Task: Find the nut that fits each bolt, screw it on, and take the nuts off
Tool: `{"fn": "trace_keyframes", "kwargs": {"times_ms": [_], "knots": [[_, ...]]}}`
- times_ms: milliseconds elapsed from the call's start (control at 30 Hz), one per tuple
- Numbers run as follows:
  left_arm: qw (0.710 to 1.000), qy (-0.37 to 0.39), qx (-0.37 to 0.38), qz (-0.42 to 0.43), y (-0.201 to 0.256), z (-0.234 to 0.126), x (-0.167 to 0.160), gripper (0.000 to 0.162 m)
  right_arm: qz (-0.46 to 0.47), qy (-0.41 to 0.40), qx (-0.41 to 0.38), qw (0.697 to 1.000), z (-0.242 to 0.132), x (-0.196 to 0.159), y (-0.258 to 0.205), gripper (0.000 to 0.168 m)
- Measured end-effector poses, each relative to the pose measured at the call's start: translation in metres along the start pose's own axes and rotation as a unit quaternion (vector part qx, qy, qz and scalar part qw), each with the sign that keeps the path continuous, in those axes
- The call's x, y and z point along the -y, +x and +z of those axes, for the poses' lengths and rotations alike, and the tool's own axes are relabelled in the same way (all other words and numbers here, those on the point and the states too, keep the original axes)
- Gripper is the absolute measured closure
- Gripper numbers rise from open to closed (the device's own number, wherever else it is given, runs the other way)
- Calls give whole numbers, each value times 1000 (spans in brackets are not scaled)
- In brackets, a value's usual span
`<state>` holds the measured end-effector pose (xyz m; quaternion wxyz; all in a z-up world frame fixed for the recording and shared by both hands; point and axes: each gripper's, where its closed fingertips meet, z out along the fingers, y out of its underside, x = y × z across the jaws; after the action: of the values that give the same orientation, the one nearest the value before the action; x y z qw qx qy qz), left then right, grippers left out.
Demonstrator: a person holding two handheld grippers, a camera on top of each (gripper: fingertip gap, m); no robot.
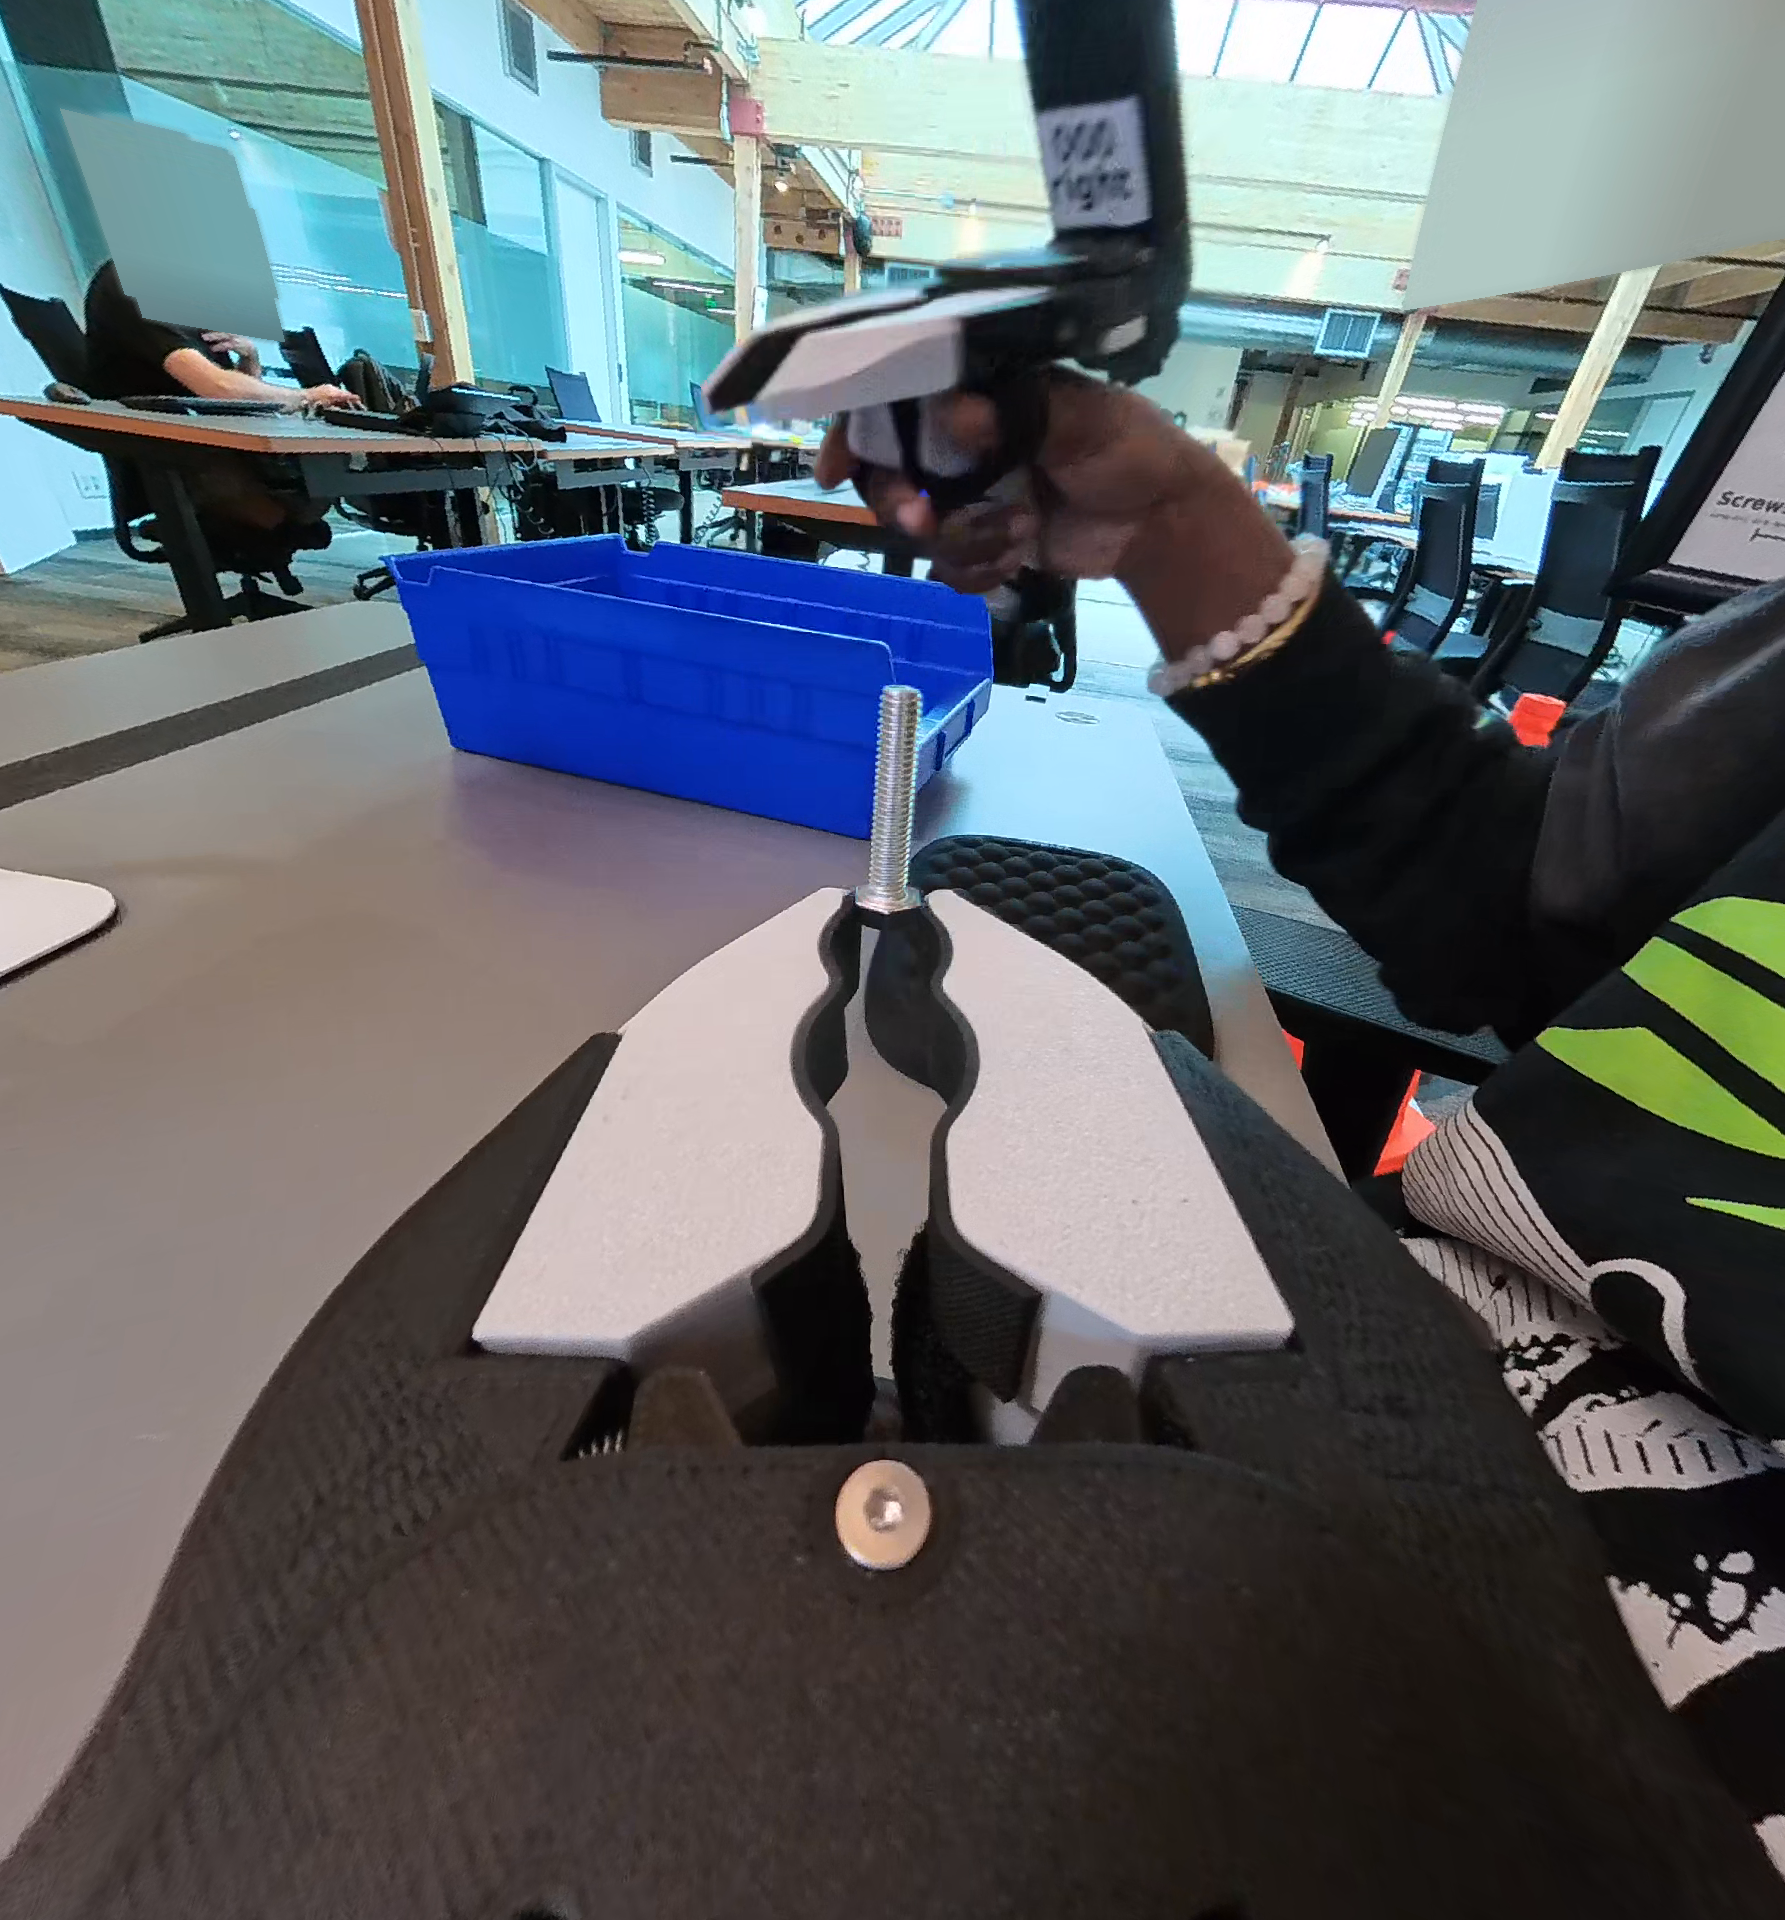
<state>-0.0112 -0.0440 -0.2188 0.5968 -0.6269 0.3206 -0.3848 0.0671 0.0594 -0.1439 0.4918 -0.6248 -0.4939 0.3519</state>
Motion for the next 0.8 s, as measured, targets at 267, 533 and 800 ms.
{"fn": "trace_keyframes", "kwargs": {"times_ms": [267,533,800], "knots": [[1000,2,3,6,0,-1,1,152,-47,2,218,975,62,2,-133,148],[1000,4,5,5,0,-1,2,152,-36,-9,231,972,77,-8,-138,163],[999,3,33,-5,-9,0,2,97,-63,-5,16,998,33,12,-31,162]]}}
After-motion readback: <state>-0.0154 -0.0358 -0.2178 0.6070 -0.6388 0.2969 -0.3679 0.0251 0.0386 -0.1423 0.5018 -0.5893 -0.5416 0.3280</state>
